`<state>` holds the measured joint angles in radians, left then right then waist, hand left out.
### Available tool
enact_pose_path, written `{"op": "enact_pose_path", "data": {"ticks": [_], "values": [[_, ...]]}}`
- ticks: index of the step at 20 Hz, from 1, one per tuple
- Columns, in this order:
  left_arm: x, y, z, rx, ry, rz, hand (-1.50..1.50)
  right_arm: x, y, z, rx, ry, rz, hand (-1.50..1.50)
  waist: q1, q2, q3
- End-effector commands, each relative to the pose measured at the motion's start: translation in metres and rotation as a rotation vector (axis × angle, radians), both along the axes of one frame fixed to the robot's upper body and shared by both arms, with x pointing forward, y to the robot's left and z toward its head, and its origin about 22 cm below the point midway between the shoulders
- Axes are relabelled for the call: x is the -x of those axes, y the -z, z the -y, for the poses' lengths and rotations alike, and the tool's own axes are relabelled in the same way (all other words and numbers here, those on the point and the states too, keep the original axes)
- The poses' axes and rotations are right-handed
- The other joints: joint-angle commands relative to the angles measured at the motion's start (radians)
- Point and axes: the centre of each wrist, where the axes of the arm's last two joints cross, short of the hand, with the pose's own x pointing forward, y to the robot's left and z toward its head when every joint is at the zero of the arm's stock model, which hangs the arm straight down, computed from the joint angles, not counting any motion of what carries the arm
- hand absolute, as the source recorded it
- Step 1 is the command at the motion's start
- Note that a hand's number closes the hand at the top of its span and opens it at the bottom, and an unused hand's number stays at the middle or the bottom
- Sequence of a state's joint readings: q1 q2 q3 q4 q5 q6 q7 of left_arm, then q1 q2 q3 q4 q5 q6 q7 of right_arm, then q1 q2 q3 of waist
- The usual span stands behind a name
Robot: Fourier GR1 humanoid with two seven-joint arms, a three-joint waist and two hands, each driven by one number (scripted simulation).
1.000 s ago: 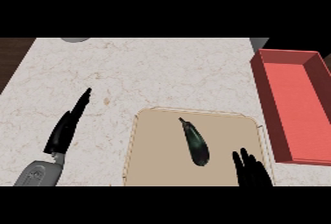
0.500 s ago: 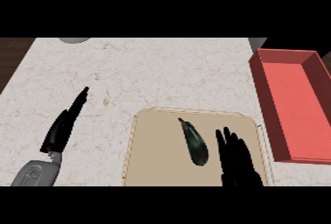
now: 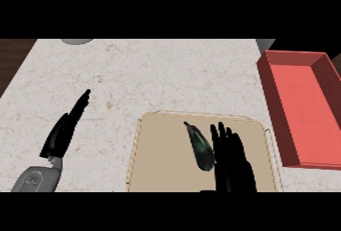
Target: Pick the eggplant from the tray and place it in the cardboard box
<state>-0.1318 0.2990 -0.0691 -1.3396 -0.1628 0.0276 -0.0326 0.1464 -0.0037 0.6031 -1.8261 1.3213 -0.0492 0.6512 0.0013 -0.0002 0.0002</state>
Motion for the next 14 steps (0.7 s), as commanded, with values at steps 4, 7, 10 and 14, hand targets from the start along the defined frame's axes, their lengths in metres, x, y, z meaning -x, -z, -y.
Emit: {"op": "enact_pose_path", "data": {"ticks": [4,7,10,14], "values": [[0.011,0.004,-0.011,-0.015,0.005,-0.017,0.00,-0.018,0.037,-0.006,0.029,0.005,-0.032,-1.50,0.002,0.001,0.000],[-0.017,-0.001,0.009,0.010,-0.002,-0.006,0.00,-0.021,0.021,0.007,0.036,0.023,-0.035,-1.50,-0.004,0.000,0.000],[-0.011,-0.004,0.007,-0.004,0.005,-0.014,0.00,-0.036,0.023,-0.013,0.020,0.032,-0.018,-1.50,-0.001,0.000,0.000],[0.007,-0.001,-0.005,-0.001,-0.002,-0.002,0.00,-0.043,0.035,-0.003,0.000,0.007,-0.068,-1.50,0.002,0.000,0.000]]}}
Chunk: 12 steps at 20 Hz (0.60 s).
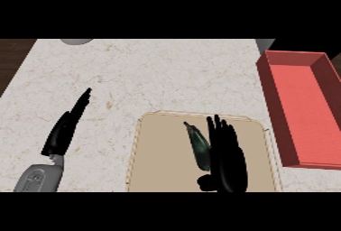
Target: Pick the eggplant from the tray and place it in the cardboard box
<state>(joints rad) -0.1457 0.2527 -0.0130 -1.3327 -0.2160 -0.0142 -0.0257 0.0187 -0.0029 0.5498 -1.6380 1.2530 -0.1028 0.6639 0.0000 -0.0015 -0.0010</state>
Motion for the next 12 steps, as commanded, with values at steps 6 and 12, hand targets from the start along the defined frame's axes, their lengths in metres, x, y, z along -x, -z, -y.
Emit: {"op": "enact_pose_path", "data": {"ticks": [6,12], "values": [[0.002,-0.012,-0.002,0.000,0.006,-0.009,0.00,-0.026,0.010,-0.007,-0.027,-0.030,-0.053,-1.50,0.002,0.001,0.001],[-0.005,0.008,-0.005,-0.008,0.002,-0.009,0.00,-0.025,0.024,-0.011,-0.026,-0.036,-0.049,-1.50,0.001,0.003,0.001]]}}
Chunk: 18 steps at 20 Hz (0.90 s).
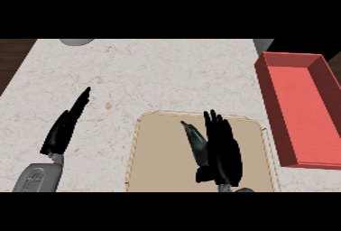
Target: Pick the eggplant from the tray and place it in the cardboard box
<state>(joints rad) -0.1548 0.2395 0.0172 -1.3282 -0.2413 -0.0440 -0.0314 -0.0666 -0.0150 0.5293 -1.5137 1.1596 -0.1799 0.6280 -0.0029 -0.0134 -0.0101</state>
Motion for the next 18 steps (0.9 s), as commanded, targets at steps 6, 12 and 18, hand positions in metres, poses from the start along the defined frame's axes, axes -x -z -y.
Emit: {"op": "enact_pose_path", "data": {"ticks": [6,12,18], "values": [[0.015,0.018,-0.009,0.003,0.006,0.011,0.00,-0.010,0.028,-0.006,-0.011,-0.019,-0.056,1.50,0.006,0.014,0.010],[0.020,0.010,-0.006,-0.016,0.011,-0.004,0.00,-0.016,0.021,-0.007,0.180,-0.045,0.130,1.50,0.008,0.012,0.010],[0.020,0.013,0.009,0.024,0.002,-0.020,0.00,-0.014,0.027,-0.016,0.163,-0.009,0.246,1.50,0.006,0.013,0.010]]}}
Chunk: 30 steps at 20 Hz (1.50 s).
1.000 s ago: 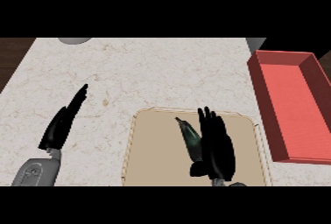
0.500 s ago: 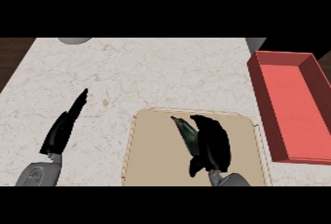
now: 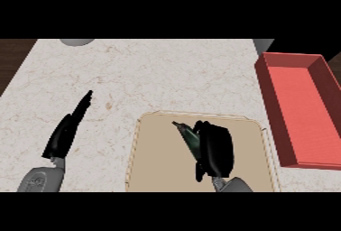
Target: Pick the eggplant from the tray and place it in the cardboard box
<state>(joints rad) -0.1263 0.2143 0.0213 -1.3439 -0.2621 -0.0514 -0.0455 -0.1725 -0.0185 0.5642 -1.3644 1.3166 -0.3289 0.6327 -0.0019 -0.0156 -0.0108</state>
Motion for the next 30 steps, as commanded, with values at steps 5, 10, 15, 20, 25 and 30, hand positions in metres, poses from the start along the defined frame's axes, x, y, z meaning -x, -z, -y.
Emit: {"op": "enact_pose_path", "data": {"ticks": [5,10,15,20,25,30], "values": [[-0.009,-0.014,-0.016,0.013,-0.006,0.005,0.00,0.012,0.003,0.027,0.109,-0.002,0.074,1.50,-0.001,0.015,0.011],[-0.003,0.003,-0.001,0.004,0.004,-0.011,0.00,0.003,-0.016,0.030,0.218,-0.296,-0.189,1.50,0.008,0.017,0.010],[0.010,0.006,-0.010,-0.010,-0.015,0.015,0.00,0.013,-0.072,0.044,0.245,-0.279,-0.113,1.50,-0.001,0.014,0.010],[0.002,-0.020,-0.005,-0.005,-0.003,0.010,0.00,0.013,-0.143,0.067,0.235,-0.202,0.017,1.50,-0.002,0.011,0.011],[0.015,0.011,-0.007,-0.019,-0.025,-0.006,0.00,0.024,-0.196,0.080,0.230,-0.041,0.143,1.50,-0.006,0.012,0.010],[0.000,-0.005,0.009,-0.010,-0.019,0.016,0.00,0.035,-0.232,0.105,0.198,0.100,0.185,1.50,-0.004,0.012,0.011]]}}
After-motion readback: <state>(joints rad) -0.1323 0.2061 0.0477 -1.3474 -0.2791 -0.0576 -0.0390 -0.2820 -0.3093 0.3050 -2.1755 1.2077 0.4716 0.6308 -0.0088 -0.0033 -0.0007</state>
